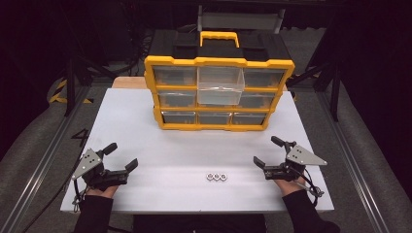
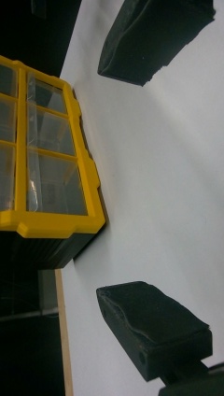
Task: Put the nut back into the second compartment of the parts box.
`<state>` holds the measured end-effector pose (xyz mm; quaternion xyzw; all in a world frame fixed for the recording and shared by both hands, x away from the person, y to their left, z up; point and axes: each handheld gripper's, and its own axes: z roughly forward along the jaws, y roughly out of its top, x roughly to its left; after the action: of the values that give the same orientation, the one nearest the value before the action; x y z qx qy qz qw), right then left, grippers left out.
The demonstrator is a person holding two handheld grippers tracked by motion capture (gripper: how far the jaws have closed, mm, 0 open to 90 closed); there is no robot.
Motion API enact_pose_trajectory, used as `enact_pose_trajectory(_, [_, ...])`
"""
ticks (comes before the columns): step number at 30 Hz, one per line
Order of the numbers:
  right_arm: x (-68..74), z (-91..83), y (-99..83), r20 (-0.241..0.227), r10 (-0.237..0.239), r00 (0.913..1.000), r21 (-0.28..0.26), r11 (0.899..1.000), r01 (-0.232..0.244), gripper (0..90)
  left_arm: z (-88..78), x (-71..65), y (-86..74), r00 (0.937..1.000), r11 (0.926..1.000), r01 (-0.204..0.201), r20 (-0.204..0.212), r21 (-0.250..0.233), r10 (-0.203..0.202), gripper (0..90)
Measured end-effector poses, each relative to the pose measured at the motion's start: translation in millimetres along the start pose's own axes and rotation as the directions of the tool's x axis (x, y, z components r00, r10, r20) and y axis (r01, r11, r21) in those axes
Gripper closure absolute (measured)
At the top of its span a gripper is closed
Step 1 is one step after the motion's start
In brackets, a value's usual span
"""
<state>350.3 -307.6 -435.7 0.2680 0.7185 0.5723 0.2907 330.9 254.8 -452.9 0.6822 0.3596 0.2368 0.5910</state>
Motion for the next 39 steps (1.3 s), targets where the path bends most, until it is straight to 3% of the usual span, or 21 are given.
enact_pose_trajectory(8, [1.3, -0.7, 1.9, -0.010, 0.004, 0.9999, 0.001, 1.000, -0.004, 2.3, 0.5, -3.9, 2.6, 0.9988, 0.9985, -0.047, 0.012, -0.029, 0.047, 0.1])
enact_pose_trajectory(11, [2.2, 1.3, 4.5, -0.017, 0.005, 0.9998, -0.006, 1.000, -0.005, 2.3, 0.3, -0.9, 2.7, 0.9993, 0.9991, -0.022, 0.029, -0.035, 0.023, 0.1])
enact_pose_trajectory(15, [7.3, 4.7, 12.6, -0.022, -0.049, 0.9986, 0.006, 0.999, 0.049, 2.3, -2.0, 1.6, 3.5, 0.9996, 0.9990, -0.013, 0.026, -0.043, 0.014, 0.2])
enact_pose_trajectory(18, [16.0, 12.4, 23.0, -0.062, -0.082, 0.9947, 0.002, 0.997, 0.082, 2.3, -2.2, 1.6, 3.8, 0.9996, 0.9994, -0.025, 0.014, -0.024, 0.025, 0.2])
enact_pose_trajectory(22, [21.2, 20.3, 30.1, -0.092, -0.087, 0.9919, -0.002, 0.996, 0.087, 2.4, -2.0, -1.1, 5.6, 0.9988, 0.9989, -0.046, 0.018, -0.010, 0.046, 0.2])
enact_pose_trajectory(29, [26.7, 35.5, 47.0, -0.138, -0.059, 0.9887, -0.014, 0.998, 0.057, 2.4, -1.1, -3.3, 6.5, 0.9976, 0.9977, -0.067, 0.015, -0.006, 0.067, 0.2])
enact_pose_trajectory(34, [33.5, 43.3, 58.2, -0.180, -0.086, 0.9799, 0.024, 0.995, 0.092, 3.2, -3.4, -6.2, 7.4, 0.9937, 0.9936, -0.112, -0.014, -0.015, 0.111, 0.6])
enact_pose_trajectory(39, [35.4, 46.8, 67.2, -0.205, -0.099, 0.9738, 0.039, 0.993, 0.109, 3.8, -2.9, -6.6, 7.0, 0.9935, 0.9935, -0.114, -0.006, -0.006, 0.114, 0.3])
